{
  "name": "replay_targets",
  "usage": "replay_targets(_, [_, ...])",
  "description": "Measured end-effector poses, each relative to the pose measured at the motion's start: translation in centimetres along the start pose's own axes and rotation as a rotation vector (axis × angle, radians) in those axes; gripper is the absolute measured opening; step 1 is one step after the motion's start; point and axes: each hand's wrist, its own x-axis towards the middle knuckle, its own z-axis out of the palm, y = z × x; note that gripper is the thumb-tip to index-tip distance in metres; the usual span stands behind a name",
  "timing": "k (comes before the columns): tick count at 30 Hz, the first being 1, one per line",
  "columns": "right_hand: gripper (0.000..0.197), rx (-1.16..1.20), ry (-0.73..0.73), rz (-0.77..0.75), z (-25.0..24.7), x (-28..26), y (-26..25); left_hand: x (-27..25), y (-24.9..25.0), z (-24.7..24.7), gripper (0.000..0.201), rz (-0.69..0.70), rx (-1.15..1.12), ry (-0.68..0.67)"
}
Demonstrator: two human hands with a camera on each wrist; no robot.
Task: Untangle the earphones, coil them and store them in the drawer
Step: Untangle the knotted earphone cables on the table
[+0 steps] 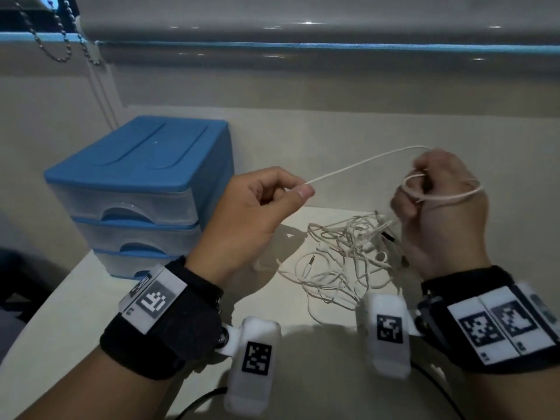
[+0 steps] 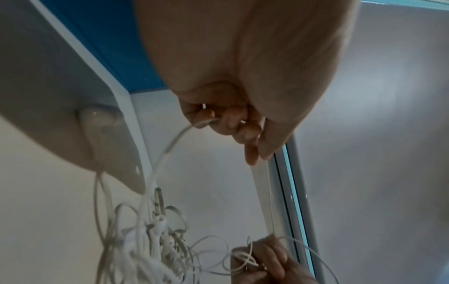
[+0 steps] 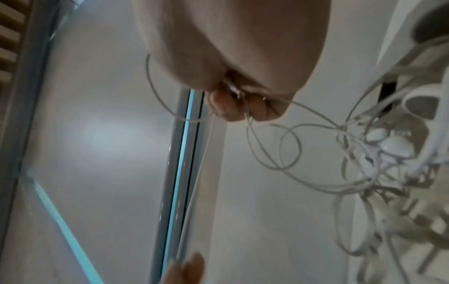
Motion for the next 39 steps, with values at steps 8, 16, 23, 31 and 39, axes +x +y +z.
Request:
replay_targets(8, [0.012, 0.153, 0.261, 0.001, -1.1, 1.0, -0.1, 0.0, 0.3, -0.2, 0.009, 0.076, -0.143, 0.159])
replay_targets(16, [0.017, -0.335, -0.479, 0.202, 0.6, -1.4, 0.7, 0.0, 0.7, -0.1, 0.017, 0.159, -0.446, 0.039])
replay_targets(23, [0.017, -0.569, -0.783, 0.196, 1.3, -2.9, 0.2, -0.1, 0.8, 0.0, 0.021, 0.123, -0.514, -0.064])
replay_targets(31, [0.029, -0.244, -0.613, 0.167, 1.4, -2.0, 0.4, -0.3, 0.1, 0.1, 0.046, -0.033, -0.197, -0.301])
replay_targets(39, [0.028, -0.109, -0.278, 0.017, 1.2, -0.9, 0.3, -0.8, -0.3, 0.5, 0.013, -0.191, 0.007, -0.34])
